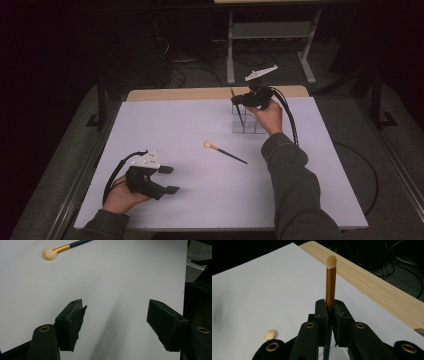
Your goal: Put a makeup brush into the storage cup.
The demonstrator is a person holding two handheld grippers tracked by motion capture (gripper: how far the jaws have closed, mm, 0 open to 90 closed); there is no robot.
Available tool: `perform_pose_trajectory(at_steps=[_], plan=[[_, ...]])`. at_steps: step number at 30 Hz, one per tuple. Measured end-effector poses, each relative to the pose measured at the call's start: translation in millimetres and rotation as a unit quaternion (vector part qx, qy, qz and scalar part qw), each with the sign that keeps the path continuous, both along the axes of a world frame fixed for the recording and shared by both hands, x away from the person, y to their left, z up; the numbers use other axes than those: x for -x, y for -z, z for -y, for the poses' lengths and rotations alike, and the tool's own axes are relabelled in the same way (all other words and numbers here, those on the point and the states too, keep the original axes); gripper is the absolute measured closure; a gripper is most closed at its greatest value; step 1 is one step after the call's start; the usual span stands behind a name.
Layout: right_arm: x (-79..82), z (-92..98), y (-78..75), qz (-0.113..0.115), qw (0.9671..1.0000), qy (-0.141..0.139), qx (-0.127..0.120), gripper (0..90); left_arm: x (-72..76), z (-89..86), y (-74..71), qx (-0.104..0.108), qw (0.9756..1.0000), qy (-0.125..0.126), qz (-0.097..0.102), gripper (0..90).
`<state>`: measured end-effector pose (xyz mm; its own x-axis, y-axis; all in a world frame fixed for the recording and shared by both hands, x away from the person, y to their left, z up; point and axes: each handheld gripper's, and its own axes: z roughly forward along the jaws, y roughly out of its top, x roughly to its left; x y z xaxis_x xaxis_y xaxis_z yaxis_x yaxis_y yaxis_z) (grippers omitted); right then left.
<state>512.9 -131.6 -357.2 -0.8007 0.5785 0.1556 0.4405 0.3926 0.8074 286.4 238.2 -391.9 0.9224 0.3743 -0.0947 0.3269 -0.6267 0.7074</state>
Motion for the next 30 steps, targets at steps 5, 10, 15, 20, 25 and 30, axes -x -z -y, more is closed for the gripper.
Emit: perform_pose_trajectory(at_steps=[5, 10, 15, 20, 25, 30], plan=[[0.9, 0.9, 1.5, -0.002, 1.0000, 0.001, 0.003, 81.5, 0.0, 0.0, 0.2, 0.001, 1.0000, -0.001, -0.001, 28.7], [1.8, 1.0, 1.7, -0.002, 1.0000, 0.001, 0.005, 81.4, -0.4, 0.0, 0.3, 0.000, 1.0000, 0.000, 0.001, 28.7], [2.7, 1.4, 1.3, -0.003, 1.0000, 0.000, 0.006, 78.3, -1.0, -0.3, 0.6, -0.001, 1.0000, 0.001, 0.001, 28.6], [4.1, 1.7, 2.8, -0.013, 0.9998, 0.008, 0.011, 68.3, -1.4, -1.1, 0.8, -0.001, 1.0000, 0.000, 0.001, 28.5], [8.4, 6.9, 4.7, -0.002, 0.9998, 0.013, 0.012, 66.6, -1.3, -0.6, 1.0, -0.001, 1.0000, 0.000, 0.000, 28.5], [13.8, 12.7, 3.3, -0.011, 0.9998, 0.018, 0.005, 65.6, -1.9, -1.1, 0.6, -0.007, 1.0000, 0.003, 0.001, 28.6]])
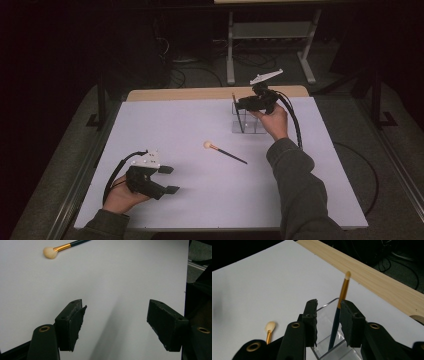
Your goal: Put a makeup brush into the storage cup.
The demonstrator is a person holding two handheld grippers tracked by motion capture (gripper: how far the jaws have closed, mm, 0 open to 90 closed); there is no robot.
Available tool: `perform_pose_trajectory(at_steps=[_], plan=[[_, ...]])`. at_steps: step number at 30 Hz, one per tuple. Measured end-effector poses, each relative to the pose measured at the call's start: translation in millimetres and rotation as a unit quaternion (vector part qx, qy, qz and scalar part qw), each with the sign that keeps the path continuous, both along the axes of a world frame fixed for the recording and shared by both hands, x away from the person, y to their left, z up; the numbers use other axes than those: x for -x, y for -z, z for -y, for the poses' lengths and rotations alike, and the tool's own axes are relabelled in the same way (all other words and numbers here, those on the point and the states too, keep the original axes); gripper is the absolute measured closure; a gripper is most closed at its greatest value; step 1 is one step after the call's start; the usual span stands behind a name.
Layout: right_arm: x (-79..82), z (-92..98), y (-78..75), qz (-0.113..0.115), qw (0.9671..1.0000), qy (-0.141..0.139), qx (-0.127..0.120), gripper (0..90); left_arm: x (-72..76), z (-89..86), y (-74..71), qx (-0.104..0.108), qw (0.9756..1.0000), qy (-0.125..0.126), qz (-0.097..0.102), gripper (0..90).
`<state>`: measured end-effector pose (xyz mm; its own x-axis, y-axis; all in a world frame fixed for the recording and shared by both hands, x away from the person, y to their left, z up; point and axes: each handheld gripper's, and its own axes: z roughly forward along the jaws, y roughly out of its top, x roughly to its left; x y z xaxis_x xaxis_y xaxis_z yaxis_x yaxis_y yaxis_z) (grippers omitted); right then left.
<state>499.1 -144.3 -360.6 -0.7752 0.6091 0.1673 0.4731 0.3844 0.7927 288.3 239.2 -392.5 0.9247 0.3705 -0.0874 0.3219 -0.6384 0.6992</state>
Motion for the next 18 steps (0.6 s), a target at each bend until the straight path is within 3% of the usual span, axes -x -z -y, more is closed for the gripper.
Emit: perform_pose_trajectory(at_steps=[5, 18], plan=[[6.2, 2.7, -2.7, 0.007, 0.9999, -0.001, -0.010, 64.9, 0.3, 0.0, 0.2, 0.002, 1.0000, -0.003, -0.001, 28.5], [19.2, 9.8, -6.9, 0.007, 1.0000, -0.007, 0.000, 62.1, -0.6, -1.6, 0.5, -0.001, 1.0000, -0.004, 0.001, 28.4]])
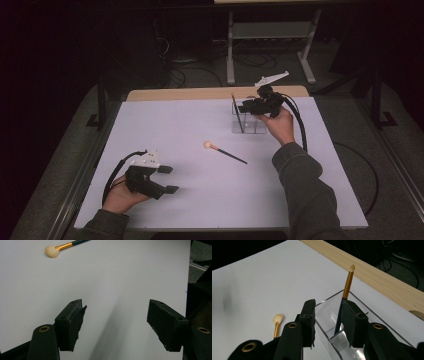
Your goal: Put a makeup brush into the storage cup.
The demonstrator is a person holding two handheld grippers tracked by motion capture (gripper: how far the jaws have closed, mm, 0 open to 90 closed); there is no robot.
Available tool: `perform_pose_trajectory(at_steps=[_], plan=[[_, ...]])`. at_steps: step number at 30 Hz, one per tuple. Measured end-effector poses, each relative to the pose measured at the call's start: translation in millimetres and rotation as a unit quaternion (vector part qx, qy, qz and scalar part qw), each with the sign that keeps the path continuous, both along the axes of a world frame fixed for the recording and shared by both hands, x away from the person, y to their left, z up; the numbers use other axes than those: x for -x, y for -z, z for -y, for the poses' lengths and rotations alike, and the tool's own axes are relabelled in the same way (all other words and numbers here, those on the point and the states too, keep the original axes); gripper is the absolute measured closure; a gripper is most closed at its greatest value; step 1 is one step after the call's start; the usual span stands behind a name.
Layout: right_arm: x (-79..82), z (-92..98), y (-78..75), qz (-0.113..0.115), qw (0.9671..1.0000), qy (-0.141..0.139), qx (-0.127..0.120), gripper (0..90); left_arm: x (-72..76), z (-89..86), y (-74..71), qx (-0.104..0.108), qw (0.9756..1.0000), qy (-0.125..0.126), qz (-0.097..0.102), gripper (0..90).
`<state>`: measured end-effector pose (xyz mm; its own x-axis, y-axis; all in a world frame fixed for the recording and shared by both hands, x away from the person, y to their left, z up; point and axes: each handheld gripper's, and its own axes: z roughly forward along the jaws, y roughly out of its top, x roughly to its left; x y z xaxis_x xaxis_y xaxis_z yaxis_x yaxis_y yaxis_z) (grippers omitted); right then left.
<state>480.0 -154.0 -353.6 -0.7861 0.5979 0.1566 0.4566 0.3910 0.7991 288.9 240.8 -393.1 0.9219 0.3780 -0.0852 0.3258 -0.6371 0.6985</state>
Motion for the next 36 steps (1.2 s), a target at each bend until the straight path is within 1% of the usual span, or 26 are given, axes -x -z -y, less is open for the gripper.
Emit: perform_pose_trajectory(at_steps=[1, 5, 7, 8, 12, 13, 14, 20, 22, 25, 29, 31, 32, 34, 36], plan=[[0.7, 0.2, -0.7, 0.001, 1.0000, -0.002, 0.000, 61.9, 0.2, 0.4, 0.3, 0.003, 1.0000, -0.002, -0.001, 28.4], [4.8, 0.7, -2.5, 0.008, 1.0000, -0.004, -0.001, 60.9, 0.5, 0.5, 0.0, 0.004, 1.0000, -0.002, 0.000, 28.4], [6.9, 1.5, -2.8, 0.008, 1.0000, -0.004, -0.001, 60.5, 0.1, 0.1, 0.0, 0.003, 1.0000, -0.001, 0.001, 28.4], [8.2, 1.8, -3.1, 0.005, 1.0000, -0.003, -0.001, 60.3, 0.6, 0.5, 0.1, 0.007, 1.0000, -0.004, -0.001, 28.4], [11.8, 4.0, -3.1, 0.005, 1.0000, -0.003, -0.001, 59.7, 0.3, 0.2, 0.0, 0.005, 1.0000, -0.003, 0.000, 28.4], [12.2, 4.9, -3.1, 0.008, 1.0000, -0.003, 0.002, 59.5, -0.1, -0.2, -0.1, 0.002, 1.0000, -0.001, 0.002, 28.4], [13.1, 5.5, -3.3, 0.008, 1.0000, -0.002, 0.000, 59.4, -0.6, -0.5, -0.1, 0.000, 1.0000, 0.000, 0.003, 28.4], [18.2, 7.9, -6.5, 0.008, 1.0000, -0.003, -0.002, 57.6, -0.7, -1.3, -0.2, -0.001, 1.0000, -0.002, 0.004, 28.4], [20.3, 7.9, -8.1, 0.008, 0.9999, -0.006, -0.004, 56.9, -0.1, -1.2, -0.1, 0.005, 1.0000, -0.006, 0.000, 28.4], [22.3, 8.3, -8.9, 0.011, 0.9999, -0.005, -0.004, 56.1, -0.4, -1.7, -0.1, 0.006, 1.0000, -0.006, 0.000, 28.4], [24.8, 9.6, -8.7, 0.011, 0.9999, -0.004, -0.003, 54.8, -0.8, -2.3, 0.2, 0.005, 1.0000, -0.004, 0.002, 28.3], [26.4, 10.8, -8.5, 0.009, 0.9999, -0.005, -0.004, 53.9, -0.6, -2.7, 0.9, 0.011, 0.9999, -0.010, -0.003, 28.2], [28.4, 11.7, -8.0, 0.006, 1.0000, -0.005, -0.006, 53.5, -1.3, -3.3, 1.1, 0.013, 0.9999, -0.009, -0.003, 28.1], [28.7, 12.2, -7.0, 0.010, 0.9999, -0.007, -0.007, 53.1, -1.4, -3.7, 1.3, 0.012, 0.9999, -0.009, -0.003, 28.0], [30.6, 13.3, -5.4, 0.007, 0.9999, -0.006, -0.003, 52.5, -1.6, -4.1, 1.7, 0.011, 0.9999, -0.009, -0.003, 28.1]])
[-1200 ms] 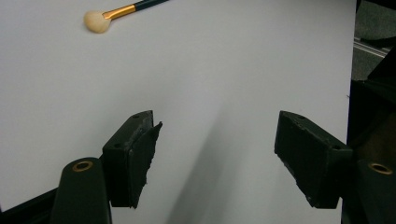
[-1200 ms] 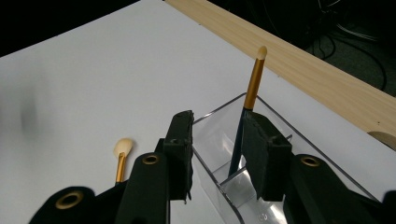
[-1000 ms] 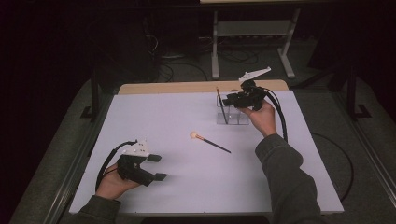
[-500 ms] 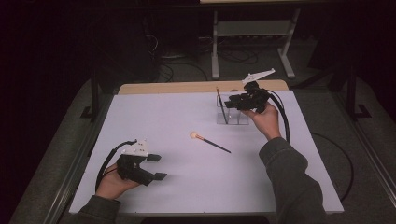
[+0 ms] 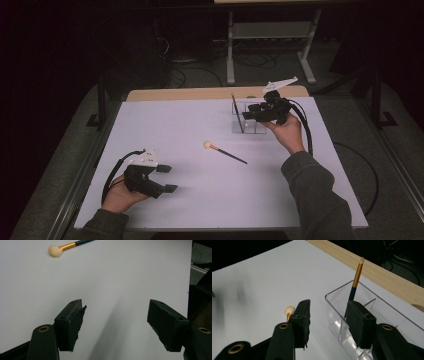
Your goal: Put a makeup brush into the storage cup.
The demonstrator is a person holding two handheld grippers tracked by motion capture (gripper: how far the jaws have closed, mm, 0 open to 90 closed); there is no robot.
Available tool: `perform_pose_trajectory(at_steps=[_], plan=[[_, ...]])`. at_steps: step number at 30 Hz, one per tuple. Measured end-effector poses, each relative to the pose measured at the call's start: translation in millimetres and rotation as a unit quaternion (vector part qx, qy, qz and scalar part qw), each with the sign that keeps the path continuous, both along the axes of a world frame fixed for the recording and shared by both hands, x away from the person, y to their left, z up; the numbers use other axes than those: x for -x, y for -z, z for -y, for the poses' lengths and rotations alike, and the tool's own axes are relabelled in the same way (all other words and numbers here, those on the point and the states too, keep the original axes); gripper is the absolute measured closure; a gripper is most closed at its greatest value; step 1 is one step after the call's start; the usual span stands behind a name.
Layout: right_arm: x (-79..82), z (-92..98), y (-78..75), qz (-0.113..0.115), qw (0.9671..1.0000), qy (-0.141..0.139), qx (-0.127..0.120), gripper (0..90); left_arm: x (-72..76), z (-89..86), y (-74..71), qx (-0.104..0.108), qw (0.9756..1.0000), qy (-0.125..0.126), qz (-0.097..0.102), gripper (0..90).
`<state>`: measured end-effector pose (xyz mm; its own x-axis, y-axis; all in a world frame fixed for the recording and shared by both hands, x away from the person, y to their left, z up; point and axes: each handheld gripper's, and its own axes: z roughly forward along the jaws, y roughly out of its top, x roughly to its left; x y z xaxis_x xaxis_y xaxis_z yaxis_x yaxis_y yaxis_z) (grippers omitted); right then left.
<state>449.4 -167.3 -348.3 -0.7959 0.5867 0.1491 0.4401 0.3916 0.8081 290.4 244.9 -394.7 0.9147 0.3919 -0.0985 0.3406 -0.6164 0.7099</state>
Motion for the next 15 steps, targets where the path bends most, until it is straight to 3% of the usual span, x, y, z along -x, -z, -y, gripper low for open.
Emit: perform_pose_trajectory(at_steps=[15], plan=[[16.5, 7.0, 5.9, -0.007, 0.9999, 0.002, 0.012, 43.0, 0.5, -2.0, -1.0, 0.002, 1.0000, -0.006, 0.003, 27.7]])
